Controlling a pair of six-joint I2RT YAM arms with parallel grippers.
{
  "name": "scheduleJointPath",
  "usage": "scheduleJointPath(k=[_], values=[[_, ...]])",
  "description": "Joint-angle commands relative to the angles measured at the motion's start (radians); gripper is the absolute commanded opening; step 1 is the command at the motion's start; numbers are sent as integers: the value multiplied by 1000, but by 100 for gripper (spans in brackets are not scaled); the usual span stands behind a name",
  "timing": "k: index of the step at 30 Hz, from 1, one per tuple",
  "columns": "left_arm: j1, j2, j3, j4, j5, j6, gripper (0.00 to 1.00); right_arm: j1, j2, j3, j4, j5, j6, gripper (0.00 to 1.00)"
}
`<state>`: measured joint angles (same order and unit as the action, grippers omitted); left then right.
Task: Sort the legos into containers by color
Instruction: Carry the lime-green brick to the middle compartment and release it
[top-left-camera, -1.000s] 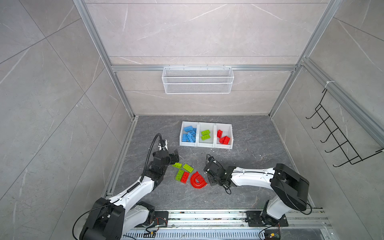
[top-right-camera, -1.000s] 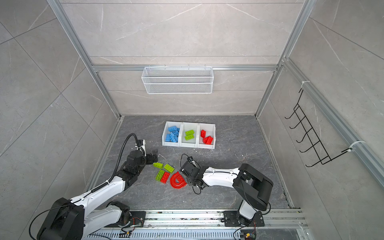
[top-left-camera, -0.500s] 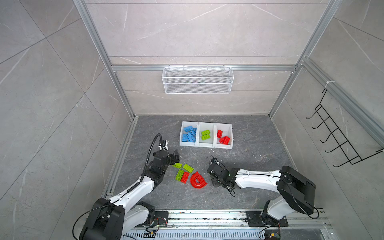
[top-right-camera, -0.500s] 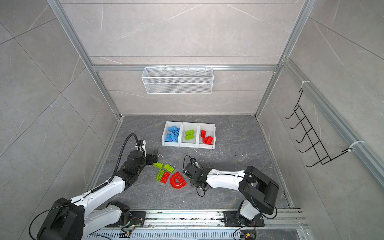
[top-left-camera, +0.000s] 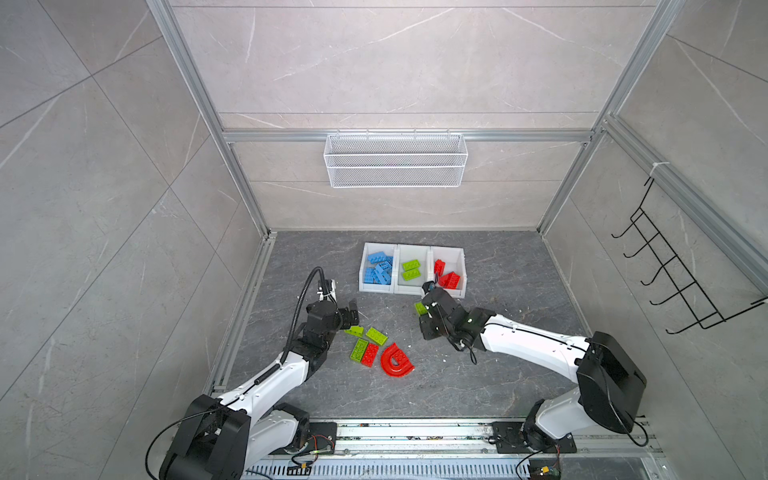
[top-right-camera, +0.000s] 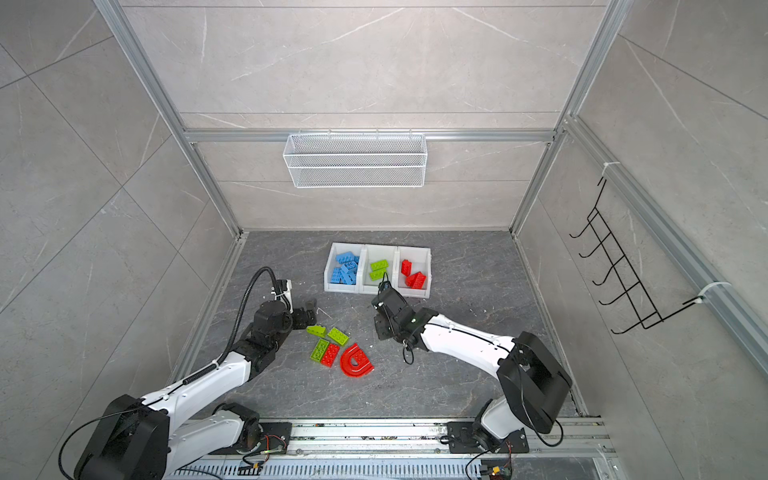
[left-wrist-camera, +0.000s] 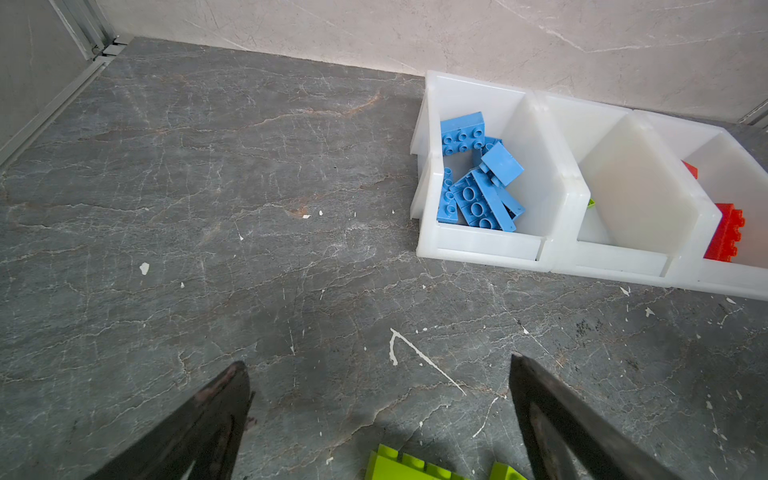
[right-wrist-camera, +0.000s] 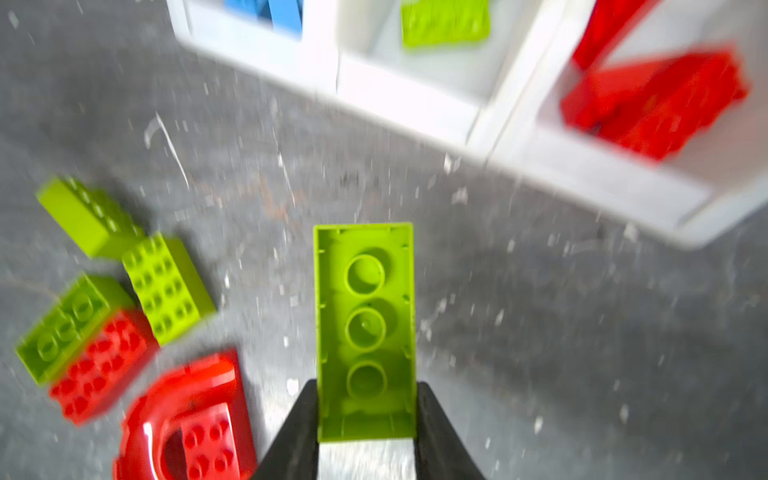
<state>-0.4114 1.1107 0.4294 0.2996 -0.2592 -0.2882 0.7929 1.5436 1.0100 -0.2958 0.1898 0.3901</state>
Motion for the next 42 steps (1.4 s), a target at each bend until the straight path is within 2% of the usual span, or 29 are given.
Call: scheduleJointPath(k=[1,10,19,23,25,28,31,38,42], values=[[5,-18,7,26,-3,1,99,-55,60,93,28,-58,-86,26],[5,-8,10,32,7,-3,99,-187,291,351,50,-154,-129,26],[5,-19,3,43,13,-3,99,-244,465,568,4,-181,-142,30],[6,-26,1,38,1,1,99,-266,495,605,-8,-200,-130,33],[5,-31,-2,40,4,0,99,-276,500,611,-7,-218,-123,38],[5,-24,-1,40,4,0,100,-280,511,644,-51,-235,-137,61],[5,-19,4,39,6,-1,99,-281,484,630,-68,-248,-149,68],[6,-40,-3,36,-5,-2,99,-261,250,412,-63,-337,-175,68],[5,-55,-2,27,-3,-5,99,-181,93,254,-90,-325,-248,68]])
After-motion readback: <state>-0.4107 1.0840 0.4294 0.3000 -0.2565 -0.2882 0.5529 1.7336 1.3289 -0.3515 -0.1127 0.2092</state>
